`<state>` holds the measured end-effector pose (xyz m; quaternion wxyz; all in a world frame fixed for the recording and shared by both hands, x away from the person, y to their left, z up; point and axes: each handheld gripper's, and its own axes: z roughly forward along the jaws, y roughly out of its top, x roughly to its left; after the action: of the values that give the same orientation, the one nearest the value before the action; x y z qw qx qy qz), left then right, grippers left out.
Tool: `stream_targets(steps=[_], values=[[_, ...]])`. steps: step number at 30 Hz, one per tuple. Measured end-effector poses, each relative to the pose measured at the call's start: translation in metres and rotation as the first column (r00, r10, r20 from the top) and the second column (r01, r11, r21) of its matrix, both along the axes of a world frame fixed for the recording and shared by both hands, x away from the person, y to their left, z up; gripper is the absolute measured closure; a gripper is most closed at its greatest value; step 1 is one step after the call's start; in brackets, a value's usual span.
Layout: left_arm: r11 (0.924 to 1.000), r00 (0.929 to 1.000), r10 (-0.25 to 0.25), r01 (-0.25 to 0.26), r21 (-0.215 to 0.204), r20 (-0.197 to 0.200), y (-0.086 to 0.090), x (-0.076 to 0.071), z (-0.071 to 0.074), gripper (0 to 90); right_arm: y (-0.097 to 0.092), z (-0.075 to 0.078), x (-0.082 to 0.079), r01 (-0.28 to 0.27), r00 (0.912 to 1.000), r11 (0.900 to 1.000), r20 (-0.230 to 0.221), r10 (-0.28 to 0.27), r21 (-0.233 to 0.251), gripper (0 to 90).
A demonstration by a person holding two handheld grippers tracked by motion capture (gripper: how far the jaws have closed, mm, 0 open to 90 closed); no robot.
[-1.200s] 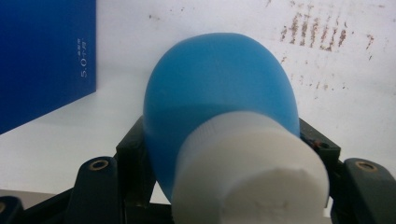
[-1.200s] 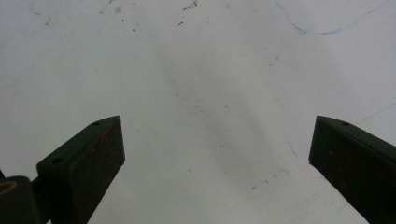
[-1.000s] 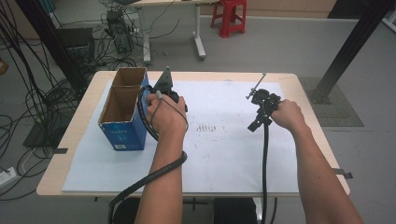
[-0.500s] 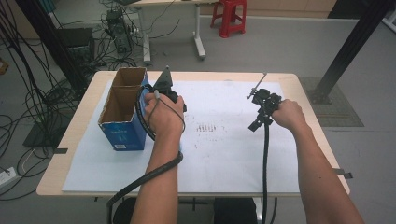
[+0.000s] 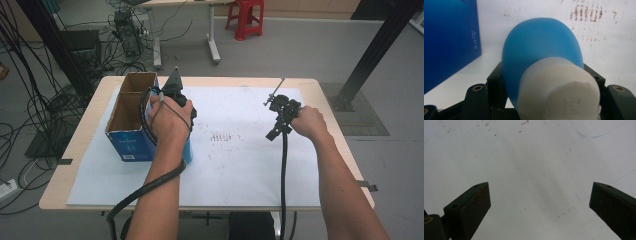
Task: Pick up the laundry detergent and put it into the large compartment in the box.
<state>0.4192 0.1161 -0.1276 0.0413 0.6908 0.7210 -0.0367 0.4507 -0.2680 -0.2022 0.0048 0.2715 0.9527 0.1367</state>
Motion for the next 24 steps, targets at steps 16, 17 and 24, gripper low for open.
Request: stream_targets(steps=[16,17,24], values=[[0.9856,0.9859,-0.166,0.166,-0.028,0.023,0.007,0.000,0.048,37.2,0.002,0.007,-0.002,0.006,0.9999,0.9999,0.008,-0.006,-0.013,3.2],[0.9834,0.9835,-0.179,0.179,-0.028,0.030,0.007,-0.001,0.052,37.2,0.002,0.007,-0.002,0.007,0.9999,0.9999,0.010,-0.007,-0.013,3.1],[0.9638,0.9626,-0.266,0.267,-0.011,0.055,0.011,-0.005,0.083,37.2,0.005,0.009,-0.002,0.007,0.9999,0.9998,0.014,-0.006,-0.021,3.1]])
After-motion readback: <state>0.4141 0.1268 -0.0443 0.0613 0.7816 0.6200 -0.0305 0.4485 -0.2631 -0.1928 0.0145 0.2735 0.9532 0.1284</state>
